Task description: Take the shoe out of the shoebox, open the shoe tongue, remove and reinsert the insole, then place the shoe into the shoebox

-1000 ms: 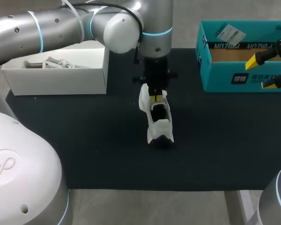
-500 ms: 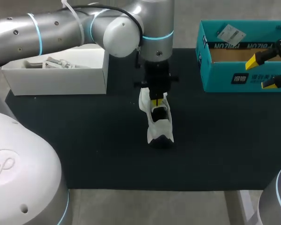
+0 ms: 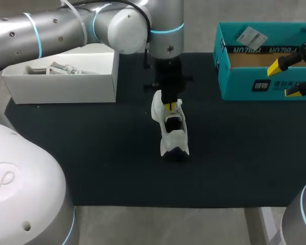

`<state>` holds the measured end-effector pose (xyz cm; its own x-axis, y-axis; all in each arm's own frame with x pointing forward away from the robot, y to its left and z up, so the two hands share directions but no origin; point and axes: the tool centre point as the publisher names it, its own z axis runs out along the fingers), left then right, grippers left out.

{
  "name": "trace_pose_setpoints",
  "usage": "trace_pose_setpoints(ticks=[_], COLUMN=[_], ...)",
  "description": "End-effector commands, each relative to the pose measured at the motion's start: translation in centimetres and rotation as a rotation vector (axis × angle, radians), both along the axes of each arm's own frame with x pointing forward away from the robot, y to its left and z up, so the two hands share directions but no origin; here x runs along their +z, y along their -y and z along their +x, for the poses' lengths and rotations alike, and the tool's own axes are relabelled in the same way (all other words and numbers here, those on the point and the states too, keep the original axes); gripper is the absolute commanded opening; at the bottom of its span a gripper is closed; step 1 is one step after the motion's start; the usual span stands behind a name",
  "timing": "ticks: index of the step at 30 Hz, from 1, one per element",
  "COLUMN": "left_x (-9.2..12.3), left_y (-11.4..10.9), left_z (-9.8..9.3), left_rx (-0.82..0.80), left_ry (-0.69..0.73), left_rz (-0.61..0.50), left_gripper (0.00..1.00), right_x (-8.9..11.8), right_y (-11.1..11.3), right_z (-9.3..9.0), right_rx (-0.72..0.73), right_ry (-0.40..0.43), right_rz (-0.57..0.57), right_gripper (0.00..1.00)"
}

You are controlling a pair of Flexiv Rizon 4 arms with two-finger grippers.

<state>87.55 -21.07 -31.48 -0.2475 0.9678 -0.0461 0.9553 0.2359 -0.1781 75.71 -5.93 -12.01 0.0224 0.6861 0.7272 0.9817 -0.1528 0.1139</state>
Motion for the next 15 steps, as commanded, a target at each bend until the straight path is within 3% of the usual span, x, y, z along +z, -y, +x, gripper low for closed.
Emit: trace_pose_setpoints(ticks=[1, 13, 15], left_x=[0.0, 0.0, 1.1], left_y=[-0.3, -0.3, 0.8], left_z=[-0.2, -0.2, -1.7], left_rx=[0.000, 0.000, 0.088], left_ry=[0.005, 0.005, -0.001], left_rz=[-0.005, -0.005, 0.024], left_gripper=[0.00, 0.00, 0.00], right_x=[0.0, 0.0, 0.0], right_y=[-0.1, -0.1, -0.1], right_z=[0.1, 0.1, 0.1], right_rx=[-0.001, -0.001, -0.001], right_ry=[-0.002, -0.002, -0.002], right_rz=[-0.003, -0.003, -0.003], right_gripper=[1.00, 1.00, 1.00])
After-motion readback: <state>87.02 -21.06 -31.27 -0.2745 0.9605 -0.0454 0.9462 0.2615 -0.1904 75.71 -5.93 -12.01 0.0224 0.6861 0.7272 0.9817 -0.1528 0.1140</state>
